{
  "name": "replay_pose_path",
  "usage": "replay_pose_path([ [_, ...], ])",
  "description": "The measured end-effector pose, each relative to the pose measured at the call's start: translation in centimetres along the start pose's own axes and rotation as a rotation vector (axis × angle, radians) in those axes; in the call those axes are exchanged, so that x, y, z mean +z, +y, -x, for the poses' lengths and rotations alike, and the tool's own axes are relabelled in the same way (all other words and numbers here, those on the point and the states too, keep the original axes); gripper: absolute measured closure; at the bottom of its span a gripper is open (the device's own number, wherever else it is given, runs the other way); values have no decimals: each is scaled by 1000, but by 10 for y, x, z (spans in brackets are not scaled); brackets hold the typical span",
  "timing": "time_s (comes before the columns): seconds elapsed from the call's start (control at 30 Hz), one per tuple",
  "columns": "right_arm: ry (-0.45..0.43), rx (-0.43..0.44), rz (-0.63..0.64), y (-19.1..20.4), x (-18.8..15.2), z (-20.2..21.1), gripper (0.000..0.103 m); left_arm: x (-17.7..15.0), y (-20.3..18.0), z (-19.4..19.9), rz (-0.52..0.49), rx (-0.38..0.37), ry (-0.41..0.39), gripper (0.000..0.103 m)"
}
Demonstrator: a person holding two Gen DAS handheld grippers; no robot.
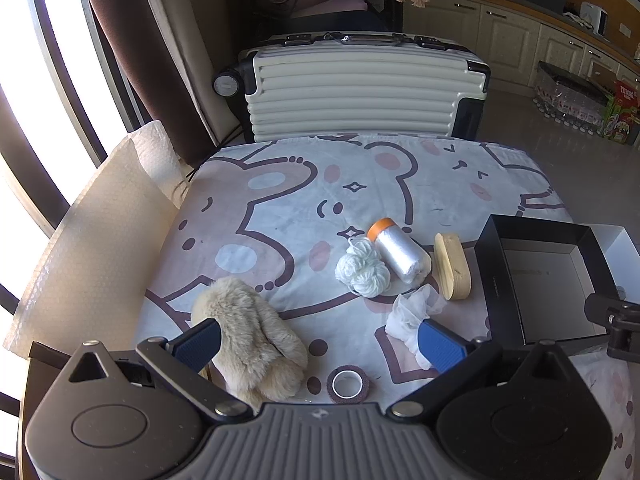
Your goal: Organize objects
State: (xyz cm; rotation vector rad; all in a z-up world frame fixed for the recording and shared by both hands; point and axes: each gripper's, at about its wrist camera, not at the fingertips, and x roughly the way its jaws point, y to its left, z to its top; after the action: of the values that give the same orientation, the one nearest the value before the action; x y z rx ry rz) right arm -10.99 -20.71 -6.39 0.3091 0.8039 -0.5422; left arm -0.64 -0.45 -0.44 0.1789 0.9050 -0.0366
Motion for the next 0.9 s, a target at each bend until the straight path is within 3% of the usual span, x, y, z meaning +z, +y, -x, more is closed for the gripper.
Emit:
replay_pose_path([
  [0.9, 5, -35, -46, 0, -5, -1, 0, 3, -4, 0, -5, -6, -1, 0],
])
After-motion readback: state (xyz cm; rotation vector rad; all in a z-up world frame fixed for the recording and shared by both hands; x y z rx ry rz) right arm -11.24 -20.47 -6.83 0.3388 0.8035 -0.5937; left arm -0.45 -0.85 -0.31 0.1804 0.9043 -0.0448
